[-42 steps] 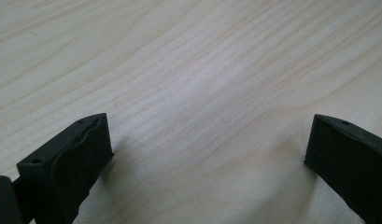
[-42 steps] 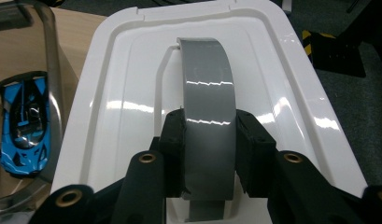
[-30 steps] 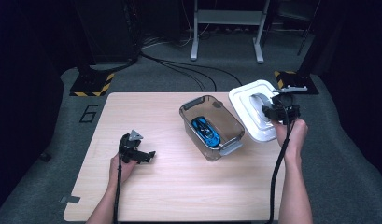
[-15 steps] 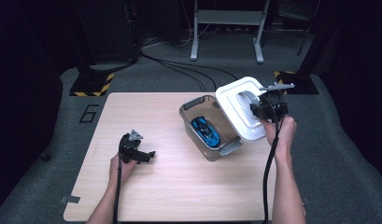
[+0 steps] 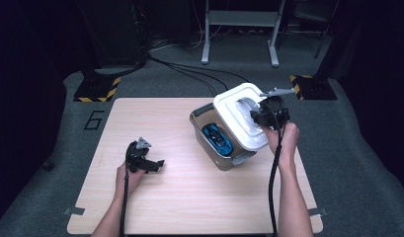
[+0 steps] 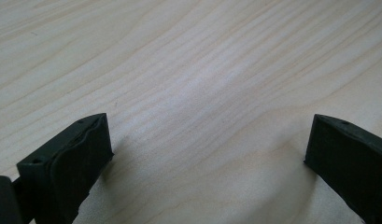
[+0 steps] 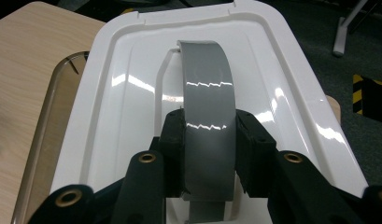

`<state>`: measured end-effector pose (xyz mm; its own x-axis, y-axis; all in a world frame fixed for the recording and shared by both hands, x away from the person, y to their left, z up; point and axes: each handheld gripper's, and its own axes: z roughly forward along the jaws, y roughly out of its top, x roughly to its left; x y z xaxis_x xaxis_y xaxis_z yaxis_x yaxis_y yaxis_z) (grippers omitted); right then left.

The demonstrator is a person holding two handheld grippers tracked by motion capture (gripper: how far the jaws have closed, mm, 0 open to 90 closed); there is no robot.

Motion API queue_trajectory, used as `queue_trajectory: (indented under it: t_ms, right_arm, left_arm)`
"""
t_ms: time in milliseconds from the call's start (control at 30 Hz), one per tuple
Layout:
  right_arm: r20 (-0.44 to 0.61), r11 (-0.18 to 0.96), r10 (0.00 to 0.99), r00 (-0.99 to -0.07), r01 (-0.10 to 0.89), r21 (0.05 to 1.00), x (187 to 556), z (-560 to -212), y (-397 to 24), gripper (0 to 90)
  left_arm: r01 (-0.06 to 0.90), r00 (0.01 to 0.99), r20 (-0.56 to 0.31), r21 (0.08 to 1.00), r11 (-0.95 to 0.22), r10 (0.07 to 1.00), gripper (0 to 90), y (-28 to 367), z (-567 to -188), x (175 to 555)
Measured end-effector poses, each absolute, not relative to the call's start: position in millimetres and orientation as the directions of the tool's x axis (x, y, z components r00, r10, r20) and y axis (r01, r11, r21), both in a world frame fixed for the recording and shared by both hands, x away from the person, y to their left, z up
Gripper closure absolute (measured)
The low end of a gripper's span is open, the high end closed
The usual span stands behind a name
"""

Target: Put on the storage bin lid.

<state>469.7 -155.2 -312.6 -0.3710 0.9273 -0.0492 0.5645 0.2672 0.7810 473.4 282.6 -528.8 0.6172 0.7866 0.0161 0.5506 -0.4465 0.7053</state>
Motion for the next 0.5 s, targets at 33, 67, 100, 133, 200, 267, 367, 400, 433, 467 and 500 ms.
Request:
queue_trajectory:
  t_ms: [33, 67, 100, 133, 200, 267, 367, 400, 433, 467, 500]
  right_arm:
    - [-0.048, 0.273, 0.923, -0.382, 0.561, 0.782, 470.5, -314.1, -152.0, 66.8]
    - [-0.048, 0.273, 0.923, -0.382, 0.561, 0.782, 470.5, -314.1, -152.0, 66.8]
    - [-0.049, 0.277, 0.92, -0.389, 0.556, 0.783, 471.3, -315.1, -150.4, 66.9]
    - [-0.039, 0.269, 0.922, -0.386, 0.563, 0.782, 471.6, -315.7, -147.7, 66.9]
    - [-0.03, 0.269, 0.918, -0.396, 0.566, 0.779, 472.8, -317.8, -143.2, 66.9]
    - [-0.027, 0.271, 0.915, -0.402, 0.565, 0.78, 474.1, -319.7, -139.6, 66.9]
    - [-0.024, 0.276, 0.91, -0.414, 0.561, 0.78, 475.5, -322.7, -133.8, 66.8]
    - [-0.02, 0.277, 0.907, -0.421, 0.56, 0.781, 475.9, -324.6, -130.4, 66.9]
    - [-0.02, 0.277, 0.907, -0.421, 0.56, 0.781, 475.9, -324.6, -130.4, 66.9]
    - [-0.018, 0.28, 0.904, -0.428, 0.559, 0.781, 476.7, -326.5, -127.5, 66.8]
    - [-0.017, 0.282, 0.902, -0.432, 0.557, 0.781, 477.2, -327.6, -126.5, 66.9]
  left_arm:
    - [0.55, 0.618, 0.017, 0.704, -0.449, 0.786, 0.4, 282.7, -528.7, 473.5]
    - [0.55, 0.618, 0.017, 0.704, -0.448, 0.786, 0.4, 282.7, -528.7, 473.5]
    - [0.55, 0.618, 0.017, 0.704, -0.448, 0.786, 0.4, 282.7, -528.7, 473.5]
    - [0.551, 0.616, 0.015, 0.706, -0.444, 0.787, 0.4, 282.5, -528.8, 473.4]
    - [0.55, 0.618, 0.017, 0.704, -0.449, 0.786, 0.4, 282.7, -528.7, 473.5]
    - [0.55, 0.618, 0.017, 0.704, -0.449, 0.786, 0.4, 282.7, -528.7, 473.5]
    - [0.55, 0.618, 0.017, 0.704, -0.448, 0.786, 0.4, 282.7, -528.7, 473.5]
    - [0.55, 0.618, 0.017, 0.705, -0.448, 0.786, 0.4, 282.7, -528.7, 473.5]
    - [0.55, 0.618, 0.017, 0.705, -0.448, 0.786, 0.4, 282.7, -528.7, 473.5]
    - [0.55, 0.618, 0.017, 0.705, -0.448, 0.786, 0.4, 282.7, -528.7, 473.5]
    - [0.55, 0.62, 0.019, 0.703, -0.451, 0.784, 0.4, 282.8, -528.6, 473.5]
